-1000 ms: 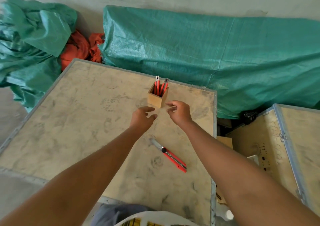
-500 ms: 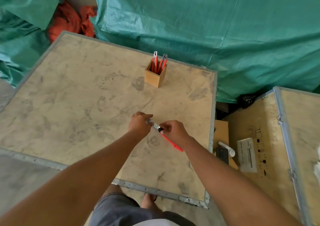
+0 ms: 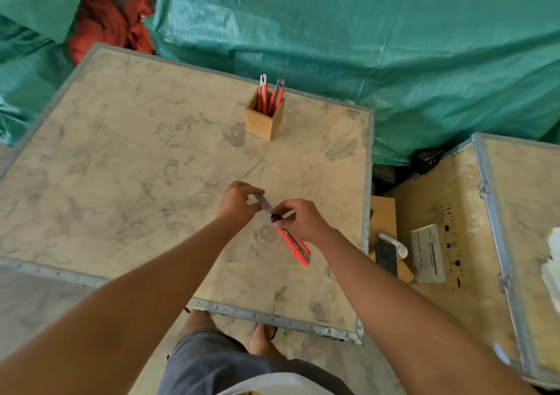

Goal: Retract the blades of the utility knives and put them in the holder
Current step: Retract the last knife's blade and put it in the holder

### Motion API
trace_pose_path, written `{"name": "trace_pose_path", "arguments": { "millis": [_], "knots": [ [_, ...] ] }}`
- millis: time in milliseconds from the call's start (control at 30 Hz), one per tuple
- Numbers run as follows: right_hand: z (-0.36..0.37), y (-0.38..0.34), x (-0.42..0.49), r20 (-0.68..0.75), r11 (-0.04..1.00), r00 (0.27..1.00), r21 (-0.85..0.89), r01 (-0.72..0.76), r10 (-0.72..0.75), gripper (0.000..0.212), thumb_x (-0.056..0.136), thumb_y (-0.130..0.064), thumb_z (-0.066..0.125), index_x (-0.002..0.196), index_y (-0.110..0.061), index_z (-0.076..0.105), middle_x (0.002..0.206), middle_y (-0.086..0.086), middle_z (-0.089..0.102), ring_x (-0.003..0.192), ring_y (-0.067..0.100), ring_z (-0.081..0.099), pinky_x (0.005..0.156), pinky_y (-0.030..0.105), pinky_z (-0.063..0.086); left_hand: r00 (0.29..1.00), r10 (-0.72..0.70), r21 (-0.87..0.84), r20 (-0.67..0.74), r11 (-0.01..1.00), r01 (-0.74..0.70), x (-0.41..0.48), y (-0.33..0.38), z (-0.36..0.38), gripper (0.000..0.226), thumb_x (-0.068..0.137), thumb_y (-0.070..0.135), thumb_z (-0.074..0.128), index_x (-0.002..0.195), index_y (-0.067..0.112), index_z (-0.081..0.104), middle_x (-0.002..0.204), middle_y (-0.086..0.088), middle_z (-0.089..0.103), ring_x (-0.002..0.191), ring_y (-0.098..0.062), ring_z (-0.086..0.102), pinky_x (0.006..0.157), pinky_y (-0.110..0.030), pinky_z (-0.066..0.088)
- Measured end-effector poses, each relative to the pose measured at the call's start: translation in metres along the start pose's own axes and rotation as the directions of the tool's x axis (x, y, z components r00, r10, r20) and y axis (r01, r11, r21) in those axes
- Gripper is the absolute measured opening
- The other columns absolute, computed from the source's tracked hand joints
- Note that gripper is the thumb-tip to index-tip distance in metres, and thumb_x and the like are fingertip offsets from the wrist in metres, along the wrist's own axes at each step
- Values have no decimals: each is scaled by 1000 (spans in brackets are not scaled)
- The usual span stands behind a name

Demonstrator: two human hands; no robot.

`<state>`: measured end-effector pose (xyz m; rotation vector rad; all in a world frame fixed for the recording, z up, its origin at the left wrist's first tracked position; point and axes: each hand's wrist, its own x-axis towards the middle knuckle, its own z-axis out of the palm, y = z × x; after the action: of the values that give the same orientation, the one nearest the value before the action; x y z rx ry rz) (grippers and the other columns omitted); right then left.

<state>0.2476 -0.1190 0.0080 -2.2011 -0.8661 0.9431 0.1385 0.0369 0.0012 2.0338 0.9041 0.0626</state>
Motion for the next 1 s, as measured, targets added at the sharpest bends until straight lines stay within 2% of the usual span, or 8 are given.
{"name": "trace_pose_path", "arguments": {
  "millis": [167, 267, 367, 433, 500, 600, 767, 1000],
  "knots": [
    [-23, -24, -9, -81, 997, 997, 82, 6, 1, 21, 80, -8, 81, 101, -14, 79, 100, -1, 79, 73, 6, 71, 75, 20, 55, 994, 13, -219, -111, 975, -37, -23, 15, -14, 35, 75, 21, 84, 108, 27, 75, 120, 5, 59, 96, -16, 63, 83, -25, 50],
    [-41, -45, -11, -184, 987, 983, 155, 46, -17, 22, 81, -13, 83, 102, -17, 77, 101, -3, 77, 80, 14, 74, 74, 29, 63, 992, 3, -324, -127, 945, -44, -47, 28, -18, 32, 78, 23, 82, 109, 27, 75, 117, 9, 65, 94, -8, 67, 81, -20, 51],
    [-56, -65, -10, -250, 965, 968, 250, 81, -17, 22, 83, -13, 82, 103, -16, 74, 98, -6, 73, 83, 19, 75, 67, 35, 67, 997, -64, -473, 34, 878, 72, -70, 42, -20, 29, 82, 22, 79, 111, 25, 75, 107, 4, 76, 88, -9, 74, 79, -36, 62],
    [-63, -74, -8, -296, 957, 954, 261, 125, -44, 23, 83, -15, 82, 104, -18, 73, 100, -5, 73, 87, 18, 75, 71, 35, 67, 988, -76, -545, 134, 827, 137, -83, 50, -20, 31, 84, 14, 77, 114, 22, 74, 110, 3, 77, 88, -14, 76, 77, -41, 63],
    [-67, -80, -7, -325, 955, 943, 251, 157, -69, 24, 84, -18, 82, 106, -19, 73, 103, -5, 74, 91, 16, 75, 78, 36, 66, 986, -71, -602, 153, 784, 150, -91, 54, -20, 32, 85, 3, 73, 114, 17, 74, 111, 0, 76, 89, -18, 76, 75, -42, 63],
    [-68, -84, -7, -333, 947, 940, 275, 166, -69, 25, 85, -18, 81, 108, -18, 73, 105, -3, 75, 93, 17, 75, 78, 40, 67, 988, -85, -657, 131, 738, 151, -96, 56, -23, 38, 85, -8, 68, 116, 13, 73, 111, -5, 76, 90, -21, 76, 76, -42, 63],
    [-66, -88, -9, -337, 936, 941, 315, 157, -45, 24, 84, -18, 82, 106, -17, 72, 108, 0, 74, 91, 18, 77, 74, 40, 67, 984, -122, -689, 131, 702, 179, -97, 54, -29, 46, 83, 0, 75, 124, 17, 66, 107, 0, 77, 91, -20, 76, 75, -45, 63],
    [-60, -85, -17, -250, 894, 968, 429, 132, -23, 23, 81, -11, 85, 101, -10, 73, 109, 9, 75, 84, 23, 79, 69, 45, 67, 985, -130, -729, 114, 662, 172, -90, 51, -37, 36, 87, -9, 66, 122, 2, 67, 109, -12, 73, 93, -27, 75, 73, -39, 63]
  ]
}}
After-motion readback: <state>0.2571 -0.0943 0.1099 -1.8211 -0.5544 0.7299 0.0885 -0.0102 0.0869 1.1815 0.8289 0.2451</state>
